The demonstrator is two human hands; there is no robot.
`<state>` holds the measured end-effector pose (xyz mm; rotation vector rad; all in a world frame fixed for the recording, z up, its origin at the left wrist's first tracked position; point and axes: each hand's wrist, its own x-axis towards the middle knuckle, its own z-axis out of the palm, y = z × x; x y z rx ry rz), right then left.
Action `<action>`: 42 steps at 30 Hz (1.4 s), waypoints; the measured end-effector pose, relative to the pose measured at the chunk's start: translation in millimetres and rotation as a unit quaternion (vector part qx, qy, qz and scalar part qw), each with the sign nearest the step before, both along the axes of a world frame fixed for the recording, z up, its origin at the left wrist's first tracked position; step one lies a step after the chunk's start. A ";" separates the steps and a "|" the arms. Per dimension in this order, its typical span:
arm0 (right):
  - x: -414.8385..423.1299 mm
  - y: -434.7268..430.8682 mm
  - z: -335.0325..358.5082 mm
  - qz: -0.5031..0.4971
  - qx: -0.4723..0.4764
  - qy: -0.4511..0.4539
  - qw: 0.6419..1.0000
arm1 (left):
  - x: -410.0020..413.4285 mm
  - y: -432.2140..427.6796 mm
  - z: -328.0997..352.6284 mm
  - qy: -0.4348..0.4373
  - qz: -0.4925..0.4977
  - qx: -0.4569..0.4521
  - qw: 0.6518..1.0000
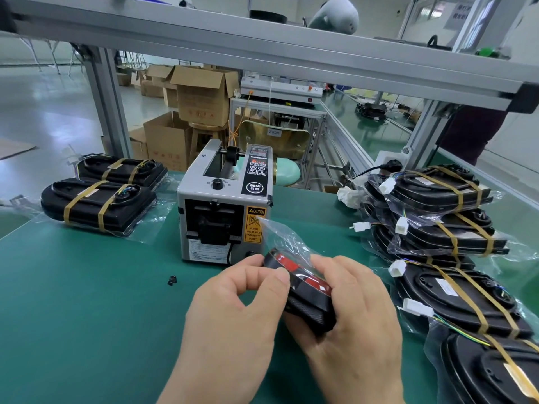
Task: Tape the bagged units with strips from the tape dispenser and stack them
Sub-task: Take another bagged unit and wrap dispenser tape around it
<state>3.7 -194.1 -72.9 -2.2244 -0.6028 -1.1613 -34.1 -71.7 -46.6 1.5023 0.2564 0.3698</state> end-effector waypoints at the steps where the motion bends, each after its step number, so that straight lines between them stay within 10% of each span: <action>1: -0.3 -0.4 0.1 0.001 0.000 0.000 1.000 | -0.3 -0.4 0.3 0.001 0.003 0.005 1.000; 42: -0.9 -1.7 1.2 -0.002 0.005 0.026 1.000 | -0.4 -5.8 2.3 -0.003 0.011 0.040 0.999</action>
